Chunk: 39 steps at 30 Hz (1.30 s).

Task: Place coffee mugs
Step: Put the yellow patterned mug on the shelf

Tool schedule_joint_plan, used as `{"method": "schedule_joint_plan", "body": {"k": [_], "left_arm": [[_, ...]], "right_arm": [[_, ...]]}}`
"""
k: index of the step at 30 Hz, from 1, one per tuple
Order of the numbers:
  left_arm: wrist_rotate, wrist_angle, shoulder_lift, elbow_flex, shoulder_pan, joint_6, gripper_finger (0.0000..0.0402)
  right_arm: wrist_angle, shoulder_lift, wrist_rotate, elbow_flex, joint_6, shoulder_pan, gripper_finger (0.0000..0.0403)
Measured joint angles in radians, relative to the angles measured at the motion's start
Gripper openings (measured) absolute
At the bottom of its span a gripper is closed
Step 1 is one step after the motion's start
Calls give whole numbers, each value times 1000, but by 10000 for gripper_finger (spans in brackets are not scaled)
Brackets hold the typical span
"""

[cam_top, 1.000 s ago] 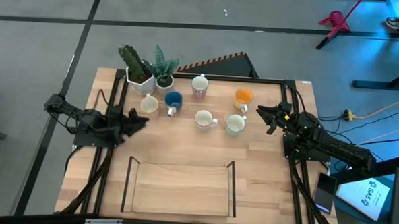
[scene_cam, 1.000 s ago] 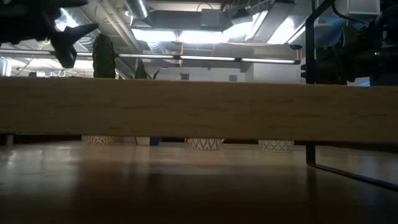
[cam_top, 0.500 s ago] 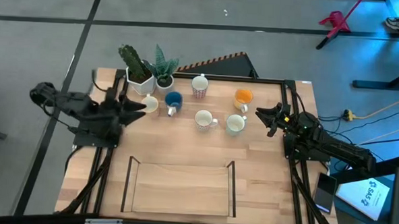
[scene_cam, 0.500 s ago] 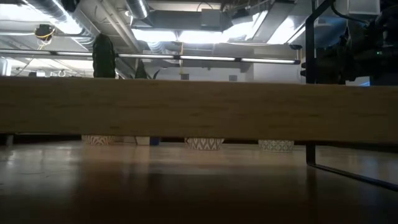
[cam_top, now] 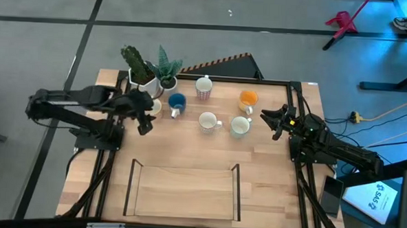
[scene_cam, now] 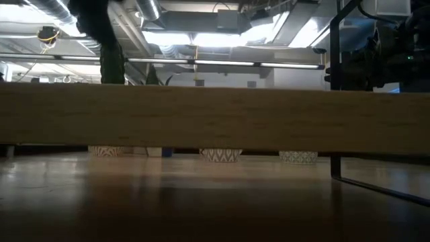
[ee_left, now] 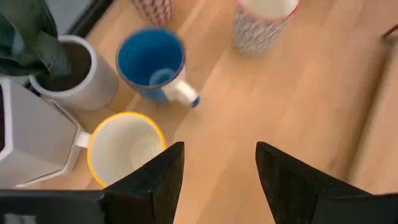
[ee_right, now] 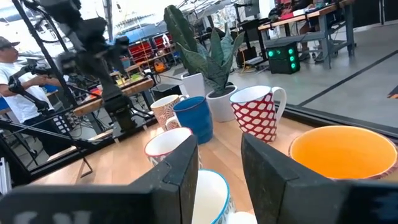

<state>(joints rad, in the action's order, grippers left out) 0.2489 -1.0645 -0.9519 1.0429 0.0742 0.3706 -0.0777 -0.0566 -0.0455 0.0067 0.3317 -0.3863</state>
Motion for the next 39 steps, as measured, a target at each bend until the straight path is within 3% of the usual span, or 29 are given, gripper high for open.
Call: {"method": "schedule_joint_plan", "body": {"k": [9,17,24,28,34,39], "left_arm": [[-203,93,-11,-175,254,-251,194],[-216,225,-48,-315,367,-356,194],[-214,250,-137,-327,390,-416,185],[-215,245,-216,-327,391,-402,144],[-215,248,-306,-327,390,-400,27],[-190,230,-303,-317,365,-342,17]], "right_arm": [[0,0,0,0,0,0,111],[0,0,-21,0,-1,0,111],[1,0,-44,0,-1,0,111],[1,0,-45,0,-1,0,111],[1,0,-51,0,-1,0,111],[3,0,-53,0,-1,0,111]]}}
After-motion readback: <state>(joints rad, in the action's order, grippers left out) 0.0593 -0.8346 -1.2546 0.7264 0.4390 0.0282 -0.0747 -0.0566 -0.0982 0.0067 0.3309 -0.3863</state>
